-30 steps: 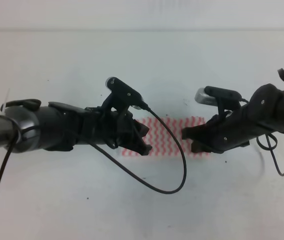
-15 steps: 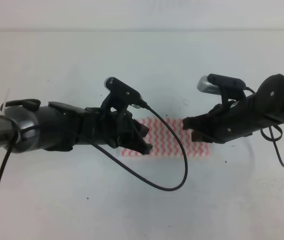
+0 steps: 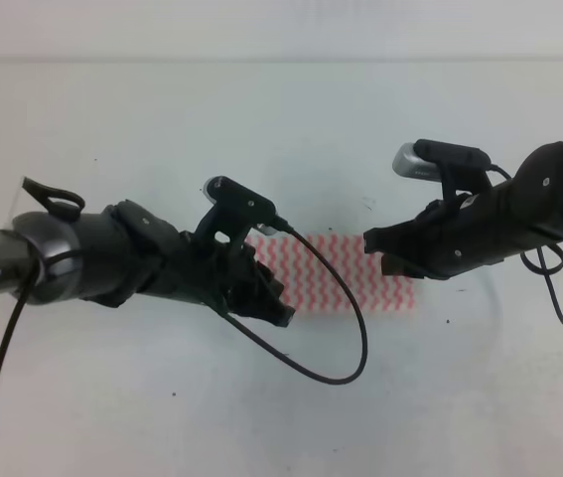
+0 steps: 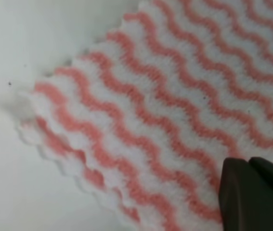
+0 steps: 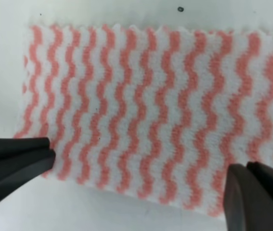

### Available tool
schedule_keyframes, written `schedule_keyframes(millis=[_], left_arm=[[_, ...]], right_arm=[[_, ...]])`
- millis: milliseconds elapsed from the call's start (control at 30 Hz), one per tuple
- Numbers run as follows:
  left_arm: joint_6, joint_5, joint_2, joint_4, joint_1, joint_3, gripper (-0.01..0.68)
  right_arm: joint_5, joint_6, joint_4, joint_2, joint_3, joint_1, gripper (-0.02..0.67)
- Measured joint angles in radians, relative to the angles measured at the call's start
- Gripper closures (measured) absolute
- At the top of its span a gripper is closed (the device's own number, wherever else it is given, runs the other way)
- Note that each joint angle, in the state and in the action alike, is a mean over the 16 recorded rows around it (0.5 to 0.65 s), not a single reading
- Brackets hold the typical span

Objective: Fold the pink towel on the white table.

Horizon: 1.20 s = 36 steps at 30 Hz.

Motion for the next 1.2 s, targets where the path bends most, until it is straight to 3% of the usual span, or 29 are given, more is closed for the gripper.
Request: schedule_keyframes(millis=[200, 1200], left_arm=[[-0.071, 0.022, -0.002, 0.066, 0.000, 0.000, 0.678], [-0.130, 0.020, -0.006, 0.183, 0.000, 0.000, 0.678]], right_arm=[[0.004, 0.001, -0.001, 0.000, 0.000, 0.000, 0.667], [0.020, 0.001, -0.001, -0.002, 0.000, 0.000, 0.667]])
